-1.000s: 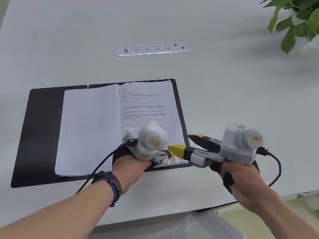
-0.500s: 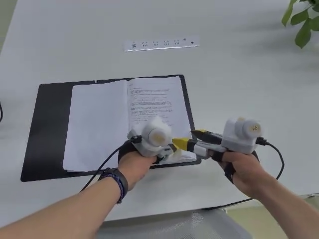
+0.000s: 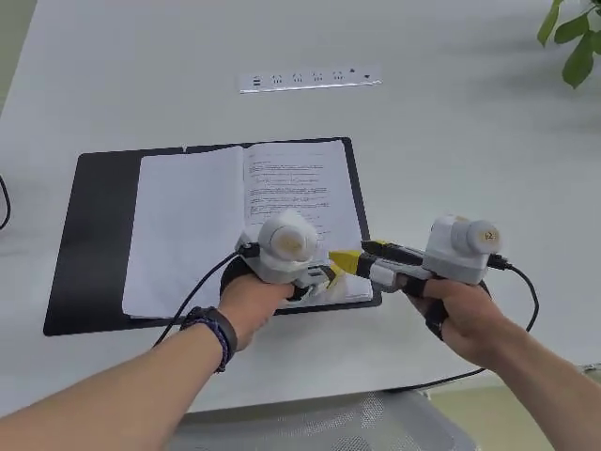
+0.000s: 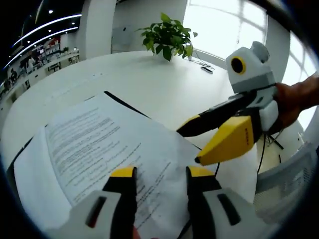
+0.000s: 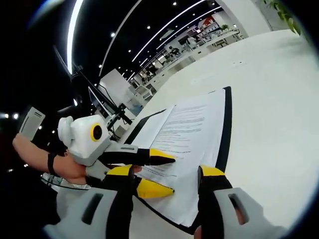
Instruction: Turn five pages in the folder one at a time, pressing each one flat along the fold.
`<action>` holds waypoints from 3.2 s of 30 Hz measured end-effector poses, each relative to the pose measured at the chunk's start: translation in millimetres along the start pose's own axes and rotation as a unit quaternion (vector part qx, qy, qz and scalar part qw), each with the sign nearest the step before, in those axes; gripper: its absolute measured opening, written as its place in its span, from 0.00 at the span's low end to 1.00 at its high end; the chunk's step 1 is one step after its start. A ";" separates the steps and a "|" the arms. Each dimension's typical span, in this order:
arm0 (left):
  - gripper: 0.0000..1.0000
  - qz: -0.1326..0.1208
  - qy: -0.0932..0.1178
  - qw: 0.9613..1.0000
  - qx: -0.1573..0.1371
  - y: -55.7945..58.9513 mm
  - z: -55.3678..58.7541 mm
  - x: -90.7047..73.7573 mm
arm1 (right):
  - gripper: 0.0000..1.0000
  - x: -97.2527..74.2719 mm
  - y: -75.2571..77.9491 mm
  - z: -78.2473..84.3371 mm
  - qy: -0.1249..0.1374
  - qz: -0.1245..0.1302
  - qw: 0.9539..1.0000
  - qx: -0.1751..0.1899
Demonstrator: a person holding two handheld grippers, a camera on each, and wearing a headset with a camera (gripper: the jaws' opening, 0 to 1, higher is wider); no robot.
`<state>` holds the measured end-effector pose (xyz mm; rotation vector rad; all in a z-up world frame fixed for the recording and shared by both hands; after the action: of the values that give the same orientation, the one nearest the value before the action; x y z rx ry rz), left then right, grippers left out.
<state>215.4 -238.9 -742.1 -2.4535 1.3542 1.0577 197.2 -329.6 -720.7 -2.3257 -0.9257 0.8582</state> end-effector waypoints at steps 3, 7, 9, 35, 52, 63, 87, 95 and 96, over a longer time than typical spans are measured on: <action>0.49 0.003 0.000 1.000 -0.018 -2.9 0.8 -7.6 | 0.46 -2.6 -1.8 2.7 -0.001 -0.003 1.000 0.003; 0.58 0.001 0.025 0.998 -0.064 -12.9 1.5 -28.7 | 0.41 -5.3 -8.5 6.0 -0.004 -0.014 1.000 0.003; 0.58 -0.009 0.025 0.997 -0.066 -20.6 6.9 -39.9 | 0.36 -5.1 -9.2 8.0 -0.005 -0.017 1.000 0.002; 0.65 -0.111 0.085 0.987 -0.076 -61.5 22.7 -148.3 | 0.00 4.3 -34.7 -10.5 0.038 -0.016 0.999 -0.012; 0.67 -0.152 0.115 0.977 -0.091 -72.1 30.1 -202.5 | 0.00 31.0 -76.1 -34.1 0.058 -0.042 0.997 -0.034; 0.67 -0.171 0.128 0.972 -0.098 -80.1 40.3 -230.8 | 0.00 55.3 -110.6 -42.5 0.051 -0.073 0.994 -0.060; 0.67 -0.193 0.132 0.967 -0.099 -100.3 70.6 -268.7 | 0.00 113.6 -171.4 -30.0 0.023 -0.121 0.990 -0.076; 0.67 -0.198 0.130 0.966 -0.104 -99.5 86.8 -282.1 | 0.00 130.8 -184.1 -18.0 0.010 -0.131 0.988 -0.077; 0.67 -0.199 0.128 0.966 -0.102 -99.4 88.6 -283.6 | 0.00 132.2 -185.3 -17.1 0.009 -0.131 0.988 -0.077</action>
<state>150.7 52.1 -645.6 -2.9265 0.7749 0.8400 206.3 -115.9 -640.9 -2.2644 -1.2964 0.6773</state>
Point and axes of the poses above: the centre of the closed fingertips' face, and the gripper's own axes: x roughly forward along the fingers, y roughly to its right, z roughly out of its underside, the point moved 5 cm from there along -x, roughly backward along the fingers, and after that the axes turned 1 degree about y, right-handed, at the moved point
